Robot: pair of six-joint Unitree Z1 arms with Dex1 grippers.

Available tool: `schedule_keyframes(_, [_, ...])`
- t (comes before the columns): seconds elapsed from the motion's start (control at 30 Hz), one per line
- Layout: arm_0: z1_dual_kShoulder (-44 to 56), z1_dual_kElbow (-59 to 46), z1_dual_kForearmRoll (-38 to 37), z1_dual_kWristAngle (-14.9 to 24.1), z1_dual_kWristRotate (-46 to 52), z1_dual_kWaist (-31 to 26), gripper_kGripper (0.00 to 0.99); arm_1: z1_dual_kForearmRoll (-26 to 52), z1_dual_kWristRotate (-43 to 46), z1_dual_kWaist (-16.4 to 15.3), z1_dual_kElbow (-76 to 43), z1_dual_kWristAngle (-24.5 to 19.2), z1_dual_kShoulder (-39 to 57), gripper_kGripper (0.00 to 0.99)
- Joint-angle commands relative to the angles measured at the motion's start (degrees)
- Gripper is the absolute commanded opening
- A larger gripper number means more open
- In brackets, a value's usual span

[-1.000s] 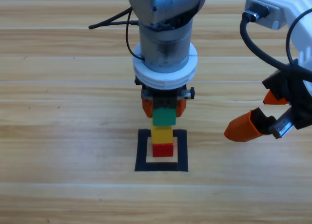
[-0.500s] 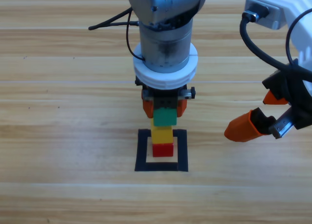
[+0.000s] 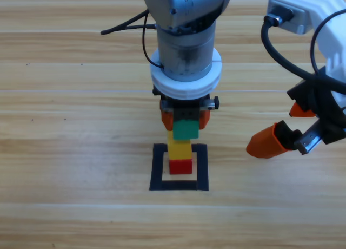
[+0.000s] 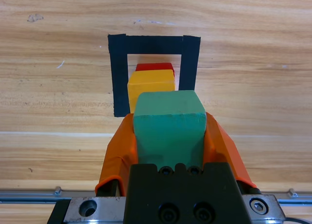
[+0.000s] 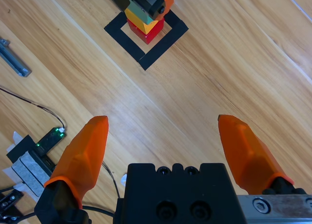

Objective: Stack the blocks in the rectangular block: red at the bottom, yellow in the middle, green on top

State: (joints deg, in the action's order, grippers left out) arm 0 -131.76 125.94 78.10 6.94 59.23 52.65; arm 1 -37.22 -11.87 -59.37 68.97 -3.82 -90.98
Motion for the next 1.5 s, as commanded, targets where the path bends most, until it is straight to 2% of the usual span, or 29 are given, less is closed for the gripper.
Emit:
schedule_keyframes(0.03, [-3.41,-1.13,-0.75,-0.61,-0.61,-1.5,0.0,-1.1,0.18,0.13,0.47,0.57,-3.68,0.99])
schedule_keyframes(1.27, [-1.48,-3.42,-1.37,-0.61,-1.05,-2.46,0.002,-1.1,0.27,0.13,0.64,1.62,-3.86,0.99])
schedule_keyframes(1.33, [-1.39,-3.07,-1.46,-0.61,-1.14,-2.46,0.06,-1.1,0.27,0.04,0.64,1.62,-3.86,0.99])
schedule_keyframes(1.5, [-0.78,-1.48,-1.37,-0.61,-1.22,-1.85,0.304,-1.18,0.27,0.13,0.64,1.62,-3.86,0.99])
